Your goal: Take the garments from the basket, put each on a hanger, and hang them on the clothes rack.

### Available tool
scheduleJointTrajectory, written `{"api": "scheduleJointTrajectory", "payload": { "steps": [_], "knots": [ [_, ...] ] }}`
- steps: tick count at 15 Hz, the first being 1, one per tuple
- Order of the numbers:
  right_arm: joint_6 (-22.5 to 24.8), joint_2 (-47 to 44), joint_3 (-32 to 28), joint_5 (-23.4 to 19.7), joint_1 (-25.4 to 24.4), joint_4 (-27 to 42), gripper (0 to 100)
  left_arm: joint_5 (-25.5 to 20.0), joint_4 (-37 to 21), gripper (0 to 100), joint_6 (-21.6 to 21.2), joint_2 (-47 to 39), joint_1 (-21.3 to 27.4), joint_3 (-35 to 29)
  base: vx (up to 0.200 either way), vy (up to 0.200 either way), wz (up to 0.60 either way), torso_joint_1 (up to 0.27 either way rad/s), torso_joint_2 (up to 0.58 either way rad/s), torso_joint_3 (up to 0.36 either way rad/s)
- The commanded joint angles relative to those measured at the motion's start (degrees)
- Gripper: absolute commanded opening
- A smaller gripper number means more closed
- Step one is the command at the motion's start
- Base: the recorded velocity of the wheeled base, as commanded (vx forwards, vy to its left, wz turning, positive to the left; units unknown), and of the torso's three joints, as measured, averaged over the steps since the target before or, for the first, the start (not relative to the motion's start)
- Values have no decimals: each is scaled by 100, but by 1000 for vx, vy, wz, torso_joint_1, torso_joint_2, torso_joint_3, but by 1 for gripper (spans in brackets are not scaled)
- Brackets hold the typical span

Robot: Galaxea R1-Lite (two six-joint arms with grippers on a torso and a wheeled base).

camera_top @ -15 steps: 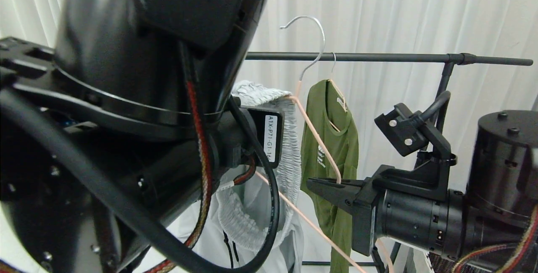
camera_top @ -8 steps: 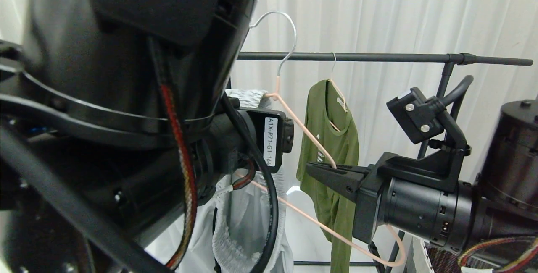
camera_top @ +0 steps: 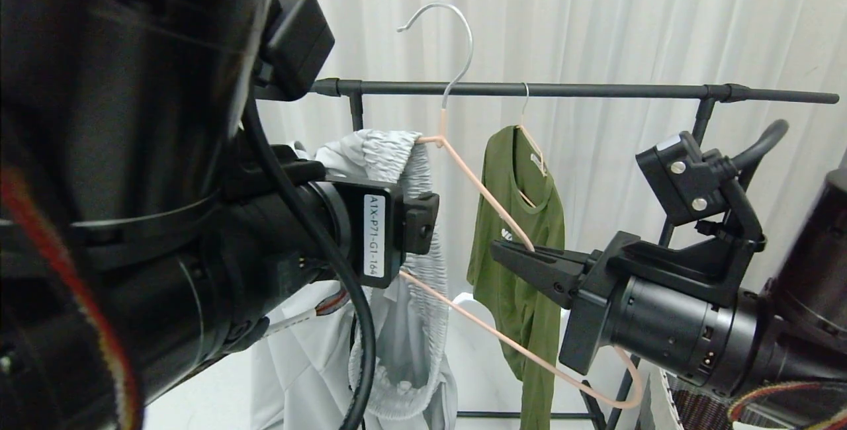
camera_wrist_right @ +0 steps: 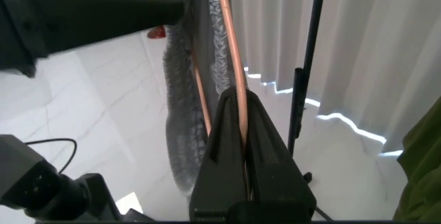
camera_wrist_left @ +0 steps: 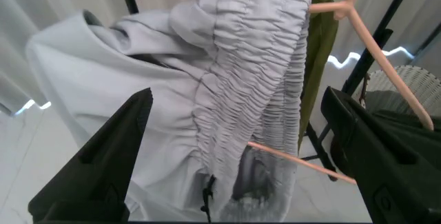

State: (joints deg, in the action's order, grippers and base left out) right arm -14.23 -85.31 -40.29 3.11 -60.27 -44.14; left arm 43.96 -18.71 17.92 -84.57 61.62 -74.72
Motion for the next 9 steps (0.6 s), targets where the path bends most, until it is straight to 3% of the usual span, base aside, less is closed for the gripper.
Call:
{"api": "scheduleJointTrajectory", "payload": {
  "steps": [1, 5, 9],
  "knots": [
    [34, 85, 179, 6, 15, -95, 0, 7, -1, 100, 1, 221, 78, 133, 0, 0, 0, 0, 0, 0],
    [166, 366, 513, -47, 341, -95, 0, 16, -1, 100, -25, 713, 377, 783, 0, 0, 0, 0, 0, 0],
    [333, 823, 1023, -346, 411, -95, 0, -19, -1, 100, -412, 1311, 588, 1258, 0, 0, 0, 0, 0, 0]
  ]
}}
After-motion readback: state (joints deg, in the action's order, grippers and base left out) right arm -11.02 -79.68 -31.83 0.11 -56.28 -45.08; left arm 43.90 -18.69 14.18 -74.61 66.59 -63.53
